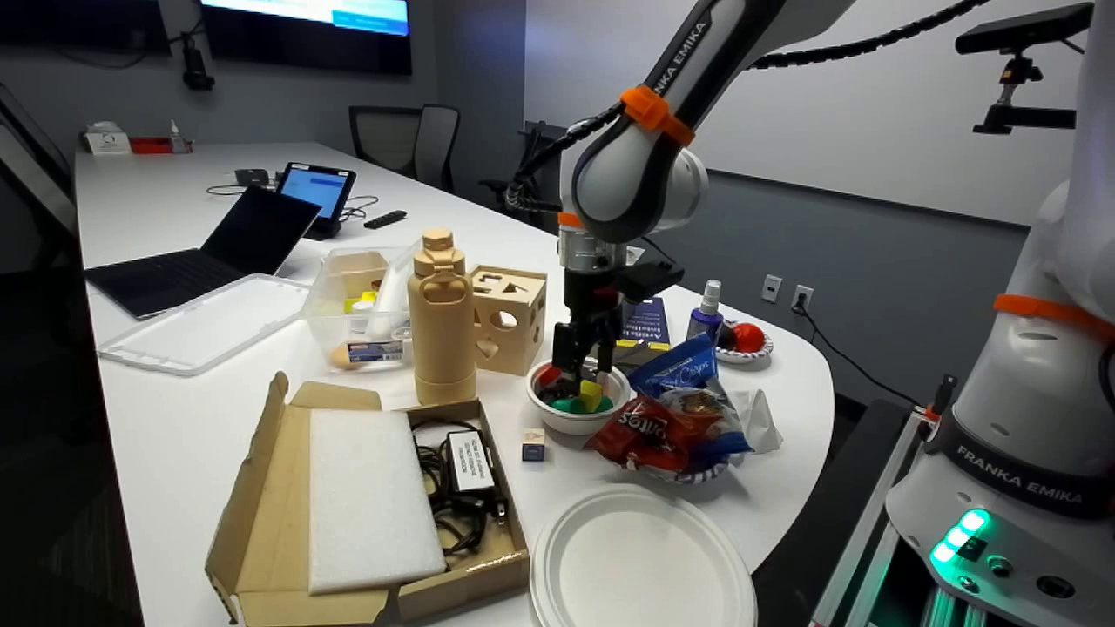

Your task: Remove the yellow block from the white plate and put it in the shape sorter through the square opening

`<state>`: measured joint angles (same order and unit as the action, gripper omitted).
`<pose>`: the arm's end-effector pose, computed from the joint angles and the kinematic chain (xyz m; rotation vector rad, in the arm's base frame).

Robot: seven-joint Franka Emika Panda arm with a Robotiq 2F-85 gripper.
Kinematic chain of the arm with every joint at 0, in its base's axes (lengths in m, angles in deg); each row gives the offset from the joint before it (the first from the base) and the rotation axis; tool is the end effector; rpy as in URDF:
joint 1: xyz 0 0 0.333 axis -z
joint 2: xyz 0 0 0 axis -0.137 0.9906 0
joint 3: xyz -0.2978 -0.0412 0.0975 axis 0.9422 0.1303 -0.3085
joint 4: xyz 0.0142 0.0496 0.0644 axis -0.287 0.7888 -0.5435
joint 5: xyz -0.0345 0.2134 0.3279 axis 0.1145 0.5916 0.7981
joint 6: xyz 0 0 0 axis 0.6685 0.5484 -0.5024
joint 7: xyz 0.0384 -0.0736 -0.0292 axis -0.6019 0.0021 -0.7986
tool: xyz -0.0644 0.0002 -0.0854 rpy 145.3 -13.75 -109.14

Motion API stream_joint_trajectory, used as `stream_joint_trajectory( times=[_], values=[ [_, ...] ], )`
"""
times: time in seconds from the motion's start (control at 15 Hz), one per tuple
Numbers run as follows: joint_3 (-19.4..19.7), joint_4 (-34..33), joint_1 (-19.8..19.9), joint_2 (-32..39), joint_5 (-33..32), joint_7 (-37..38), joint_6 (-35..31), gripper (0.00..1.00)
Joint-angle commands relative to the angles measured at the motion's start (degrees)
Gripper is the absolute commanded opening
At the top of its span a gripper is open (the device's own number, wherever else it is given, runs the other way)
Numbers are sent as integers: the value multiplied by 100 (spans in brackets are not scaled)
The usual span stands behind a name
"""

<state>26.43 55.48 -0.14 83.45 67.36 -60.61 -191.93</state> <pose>0.4454 0.1316 0.2046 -3.0276 -0.3480 0.1913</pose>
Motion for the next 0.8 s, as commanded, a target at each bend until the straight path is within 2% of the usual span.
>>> stream_joint_trajectory(
  times=[0.0, 0.6, 0.67, 0.73],
  values=[
    [-2, -86, 85, 96, -90, -59, -7, 100],
    [-49, -84, 73, 140, -76, -33, 2, 98],
    [-40, -85, 74, 155, -93, -24, 17, 81],
    [-38, -82, 75, 160, -93, -21, 15, 73]
  ],
)
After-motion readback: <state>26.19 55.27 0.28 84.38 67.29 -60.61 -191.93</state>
